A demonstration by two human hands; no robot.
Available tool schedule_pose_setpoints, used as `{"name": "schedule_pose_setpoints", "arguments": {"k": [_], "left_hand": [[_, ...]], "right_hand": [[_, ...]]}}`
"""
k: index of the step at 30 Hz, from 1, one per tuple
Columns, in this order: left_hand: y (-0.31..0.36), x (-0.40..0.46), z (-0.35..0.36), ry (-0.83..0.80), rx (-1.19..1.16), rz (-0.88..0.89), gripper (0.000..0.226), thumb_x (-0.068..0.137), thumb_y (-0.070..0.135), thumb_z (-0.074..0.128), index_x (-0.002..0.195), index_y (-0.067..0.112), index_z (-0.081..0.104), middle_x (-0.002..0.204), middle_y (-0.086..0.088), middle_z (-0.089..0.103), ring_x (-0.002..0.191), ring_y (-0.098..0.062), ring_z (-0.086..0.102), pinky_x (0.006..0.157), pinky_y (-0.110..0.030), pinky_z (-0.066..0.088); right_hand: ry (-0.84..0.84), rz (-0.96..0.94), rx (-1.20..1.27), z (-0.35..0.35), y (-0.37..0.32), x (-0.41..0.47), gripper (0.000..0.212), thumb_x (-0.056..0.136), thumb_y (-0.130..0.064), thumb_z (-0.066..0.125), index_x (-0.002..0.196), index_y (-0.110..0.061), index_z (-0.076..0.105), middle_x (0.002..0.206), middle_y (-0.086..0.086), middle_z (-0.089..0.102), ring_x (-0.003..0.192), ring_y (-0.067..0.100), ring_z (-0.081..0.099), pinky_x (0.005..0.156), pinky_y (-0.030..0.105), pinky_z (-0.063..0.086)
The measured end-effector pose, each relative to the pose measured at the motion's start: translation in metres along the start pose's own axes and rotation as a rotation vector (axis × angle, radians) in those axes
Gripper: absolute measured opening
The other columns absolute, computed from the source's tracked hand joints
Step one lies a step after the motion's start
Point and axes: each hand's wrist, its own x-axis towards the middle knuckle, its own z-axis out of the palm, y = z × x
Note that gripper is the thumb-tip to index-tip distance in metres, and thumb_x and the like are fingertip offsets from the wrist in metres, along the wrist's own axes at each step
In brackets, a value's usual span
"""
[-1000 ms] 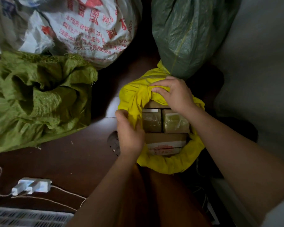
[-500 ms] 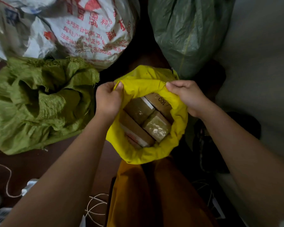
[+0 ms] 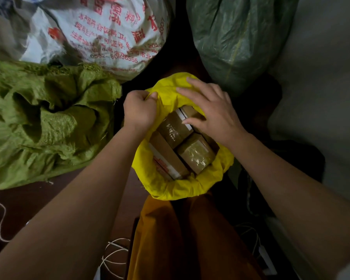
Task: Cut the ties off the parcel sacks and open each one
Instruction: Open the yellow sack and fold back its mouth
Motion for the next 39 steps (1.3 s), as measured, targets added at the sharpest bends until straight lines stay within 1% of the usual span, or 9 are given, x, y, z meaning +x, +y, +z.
{"name": "schedule_pose_setpoints", "arguments": {"k": [5,8,12,15,18,24,28,33,39], "left_hand": [[-0.007,-0.002,-0.005,-0.047,-0.275,-0.174,0.028,0.093,0.021,0.06,0.067,0.014,0.055,0.068,-0.009,0.052,0.058,-0.015,0.046,0.057,-0.025,0.04],[-0.017,-0.011,-0.003,-0.001,-0.299,-0.108,0.012,0.089,0.019,0.068,0.079,0.018,0.061,0.071,-0.002,0.058,0.063,-0.012,0.052,0.062,-0.025,0.045],[-0.03,-0.04,-0.002,0.21,-0.046,0.262,0.036,0.078,0.033,0.077,0.1,0.012,0.058,0.096,-0.003,0.054,0.084,-0.012,0.051,0.074,-0.02,0.043],[-0.047,-0.068,0.002,0.324,0.322,0.444,0.048,0.074,0.046,0.077,0.1,0.01,0.061,0.104,-0.01,0.051,0.097,-0.024,0.047,0.083,-0.032,0.037],[-0.066,-0.081,0.01,0.339,0.559,0.42,0.044,0.074,0.035,0.079,0.108,0.01,0.064,0.108,-0.017,0.055,0.096,-0.036,0.051,0.079,-0.045,0.042],[-0.068,-0.067,0.006,0.306,0.443,0.319,0.029,0.085,0.005,0.061,0.112,0.012,0.068,0.104,-0.01,0.067,0.099,-0.03,0.061,0.091,-0.042,0.037],[-0.059,-0.054,-0.008,0.279,0.252,0.242,0.024,0.085,-0.001,0.054,0.102,0.005,0.07,0.086,-0.016,0.07,0.08,-0.034,0.064,0.079,-0.039,0.048],[-0.055,-0.022,-0.018,-0.033,0.065,0.177,0.012,0.095,0.006,0.053,0.09,0.011,0.063,0.075,0.002,0.056,0.068,-0.009,0.05,0.061,-0.025,0.04],[-0.041,0.007,0.004,-0.048,0.065,0.138,0.012,0.095,0.008,0.05,0.092,0.013,0.061,0.066,0.011,0.046,0.058,-0.001,0.041,0.053,-0.022,0.034]], "right_hand": [[0.017,-0.067,0.113,0.003,-0.002,0.011,0.043,0.087,-0.021,0.068,0.13,-0.019,0.062,0.129,0.005,0.061,0.108,0.031,0.053,0.094,0.038,0.045],[0.002,-0.046,0.226,0.001,0.0,0.017,0.023,0.091,-0.012,0.063,0.112,-0.009,0.073,0.107,0.01,0.07,0.096,0.03,0.063,0.088,0.035,0.044],[0.0,0.064,0.311,-0.002,-0.002,0.02,0.019,0.093,-0.009,0.06,0.104,-0.007,0.075,0.099,0.01,0.071,0.092,0.024,0.065,0.083,0.041,0.051],[0.029,0.134,0.352,-0.001,-0.005,0.023,0.018,0.092,-0.013,0.061,0.101,-0.008,0.075,0.098,0.008,0.072,0.093,0.024,0.066,0.082,0.041,0.051],[0.026,0.22,0.386,0.001,-0.006,0.026,0.018,0.093,-0.019,0.062,0.102,-0.011,0.075,0.096,0.007,0.074,0.092,0.024,0.066,0.081,0.042,0.051],[-0.09,0.382,0.583,-0.003,-0.01,0.024,0.022,0.094,-0.014,0.061,0.103,0.003,0.071,0.097,0.02,0.071,0.093,0.028,0.065,0.084,0.04,0.052],[-0.206,0.548,0.75,-0.01,-0.012,0.013,0.026,0.095,-0.015,0.059,0.105,0.008,0.068,0.086,0.01,0.065,0.079,0.013,0.057,0.075,0.028,0.046],[-0.247,0.843,0.925,-0.003,-0.002,-0.009,0.03,0.096,-0.021,0.058,0.118,-0.002,0.066,0.114,0.012,0.067,0.107,0.023,0.063,0.102,0.043,0.048],[0.134,0.577,0.483,0.017,0.003,-0.019,0.029,0.097,-0.032,0.056,0.121,-0.016,0.057,0.118,0.003,0.053,0.11,0.019,0.054,0.094,0.046,0.047]]}}
